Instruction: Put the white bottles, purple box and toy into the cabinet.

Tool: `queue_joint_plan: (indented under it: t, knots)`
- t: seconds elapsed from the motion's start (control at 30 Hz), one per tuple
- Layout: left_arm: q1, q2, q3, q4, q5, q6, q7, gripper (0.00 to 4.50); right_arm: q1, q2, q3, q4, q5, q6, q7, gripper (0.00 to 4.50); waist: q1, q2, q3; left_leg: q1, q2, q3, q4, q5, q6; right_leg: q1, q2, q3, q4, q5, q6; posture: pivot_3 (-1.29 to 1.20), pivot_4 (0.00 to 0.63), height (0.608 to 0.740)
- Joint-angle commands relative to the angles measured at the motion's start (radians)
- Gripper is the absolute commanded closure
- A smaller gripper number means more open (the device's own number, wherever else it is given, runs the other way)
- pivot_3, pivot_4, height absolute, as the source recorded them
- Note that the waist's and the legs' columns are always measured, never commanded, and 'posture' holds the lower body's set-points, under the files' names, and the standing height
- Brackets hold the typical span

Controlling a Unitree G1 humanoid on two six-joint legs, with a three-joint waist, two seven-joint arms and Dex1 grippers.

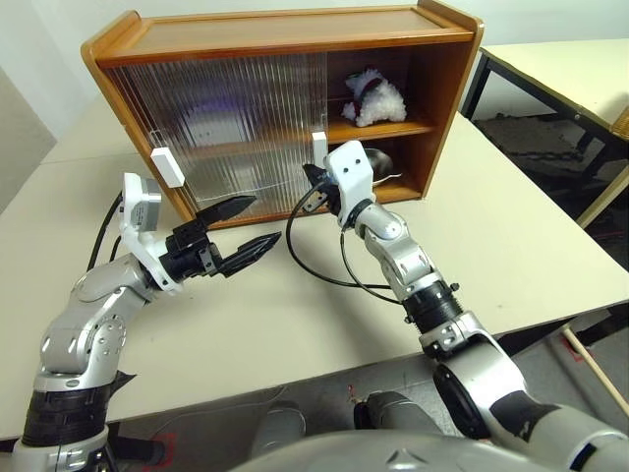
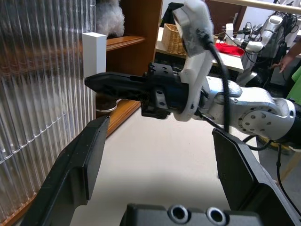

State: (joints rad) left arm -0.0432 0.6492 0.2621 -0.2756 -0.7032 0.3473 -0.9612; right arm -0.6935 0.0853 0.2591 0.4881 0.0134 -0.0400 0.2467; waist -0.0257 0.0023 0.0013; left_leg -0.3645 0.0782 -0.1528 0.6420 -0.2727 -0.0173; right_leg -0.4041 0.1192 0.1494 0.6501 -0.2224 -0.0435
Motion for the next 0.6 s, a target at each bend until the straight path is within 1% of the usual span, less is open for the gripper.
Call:
queue_joint_plan:
  t: [0.03,0.23,0.3,0.6]
  knots:
    - [-0.004,0.001,-0.004,-0.009,0.012,-0.001,0.009,0.00,-0.069,0.083,-0.012,0.045,-0.015,-0.052,-0.048,4.48,0.000,0.000,0.000,0.000,0.000,0.000,0.000,0.000,0.000,0.000,0.000,0.000,0.000,0.000,0.000,0.03,0.004,0.740]
    - [-0.011,-0.003,-0.012,-0.003,0.013,-0.005,0.008,0.00,-0.101,0.070,-0.026,0.079,-0.032,-0.097,-0.117,4.48,0.002,0.000,0.000,0.000,0.000,-0.002,0.000,0.001,0.001,0.000,0.000,-0.001,0.000,0.000,0.001,0.02,0.003,0.740]
    - [-0.013,-0.003,-0.012,0.001,0.014,-0.007,0.005,0.00,-0.104,0.069,-0.031,0.079,-0.034,-0.097,-0.141,4.48,0.002,0.000,0.000,0.000,0.000,-0.002,0.000,0.001,0.001,0.000,0.000,-0.001,0.000,0.002,-0.001,0.01,0.004,0.740]
    - [-0.021,-0.007,-0.018,0.002,0.014,-0.003,0.007,0.00,-0.063,0.030,-0.018,-0.013,-0.058,-0.038,-0.179,4.48,0.001,0.000,0.000,0.000,0.000,-0.002,0.000,0.001,0.001,0.000,0.001,0.000,0.000,0.003,-0.004,0.01,0.010,0.740]
